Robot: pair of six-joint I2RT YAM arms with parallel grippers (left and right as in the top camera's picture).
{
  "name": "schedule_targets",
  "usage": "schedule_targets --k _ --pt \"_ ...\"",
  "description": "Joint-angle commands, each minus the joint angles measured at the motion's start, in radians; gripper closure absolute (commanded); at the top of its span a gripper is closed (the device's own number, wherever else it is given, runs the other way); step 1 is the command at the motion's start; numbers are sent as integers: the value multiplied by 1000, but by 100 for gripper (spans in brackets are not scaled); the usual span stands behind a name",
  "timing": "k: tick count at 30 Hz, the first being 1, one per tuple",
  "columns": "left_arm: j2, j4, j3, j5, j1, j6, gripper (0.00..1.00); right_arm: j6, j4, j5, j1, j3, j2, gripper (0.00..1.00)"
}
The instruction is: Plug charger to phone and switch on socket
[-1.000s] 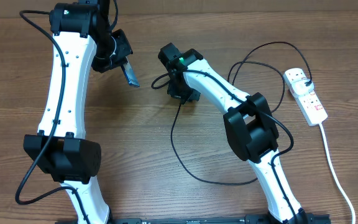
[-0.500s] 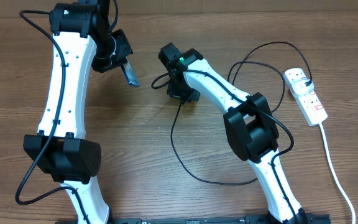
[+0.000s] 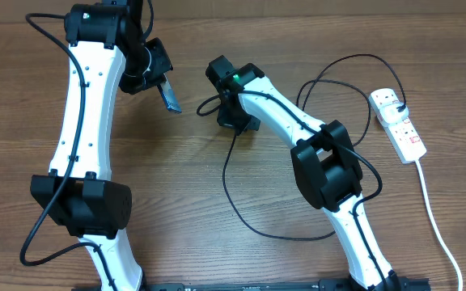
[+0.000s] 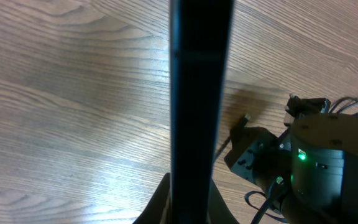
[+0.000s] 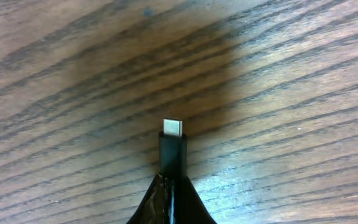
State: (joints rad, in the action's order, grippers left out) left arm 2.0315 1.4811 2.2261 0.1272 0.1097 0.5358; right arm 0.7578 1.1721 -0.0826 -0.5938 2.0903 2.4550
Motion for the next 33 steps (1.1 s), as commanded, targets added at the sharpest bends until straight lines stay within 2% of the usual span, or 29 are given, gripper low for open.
schedule_targets --k 1,11,23,28,33 --pt "-3 -16 8 63 2 -91 96 -14 32 -18 0 50 24 96" --pt "-3 -83 8 242 2 -208 96 -100 146 -21 0 215 -72 96" --pt "-3 -216 8 367 -21 -183 96 -158 246 -22 0 221 -310 96" --pt "-3 -273 8 526 -63 -162 96 -177 317 -16 0 221 -378 96" --pt "-3 -341 8 716 -74 -211 96 -275 310 144 -2 221 -429 96"
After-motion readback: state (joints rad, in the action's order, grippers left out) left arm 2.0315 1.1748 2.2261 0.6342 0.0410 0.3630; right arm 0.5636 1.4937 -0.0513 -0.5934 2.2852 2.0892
